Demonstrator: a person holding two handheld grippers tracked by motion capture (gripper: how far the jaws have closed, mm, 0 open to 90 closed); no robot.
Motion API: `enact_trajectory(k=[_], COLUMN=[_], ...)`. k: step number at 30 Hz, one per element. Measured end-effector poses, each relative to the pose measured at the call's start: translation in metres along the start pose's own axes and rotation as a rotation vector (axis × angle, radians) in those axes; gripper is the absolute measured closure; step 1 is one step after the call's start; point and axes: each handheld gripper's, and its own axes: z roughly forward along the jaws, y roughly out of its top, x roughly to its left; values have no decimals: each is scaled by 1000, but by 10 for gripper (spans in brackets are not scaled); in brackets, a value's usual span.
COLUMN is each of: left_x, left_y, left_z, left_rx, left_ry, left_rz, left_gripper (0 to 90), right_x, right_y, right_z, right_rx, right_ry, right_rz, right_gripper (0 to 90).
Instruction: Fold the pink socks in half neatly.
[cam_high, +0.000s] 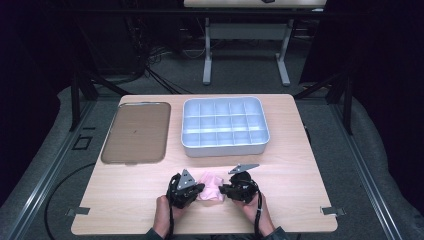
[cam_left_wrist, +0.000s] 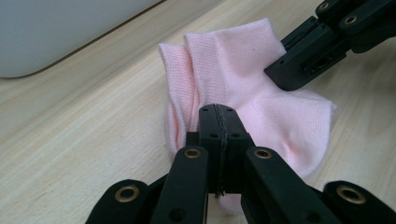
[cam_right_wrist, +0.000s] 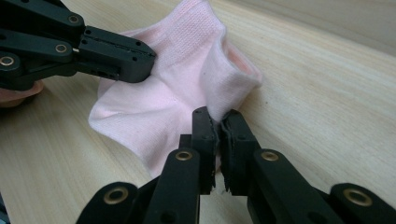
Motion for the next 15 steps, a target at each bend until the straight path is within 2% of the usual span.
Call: enact_trajectory(k=[6,9,15], left_x=[-10,-14,-12], left_y=[6,8,10], left_z=[8,10,6], left_rx=[-1,-5,-16], left_ry=[-32,-38,-21], left_rz=[-24,-14,-12], left_gripper=[897,897,894], right_x=[-6,-8,-8], right_y=[-7,-10,-9], right_z=[-12,-18,-24], right_rx=[-16,-26,-26], right_ry=[-20,-26,-41], right_rz=[18,23,16], right_gripper=[852,852,853])
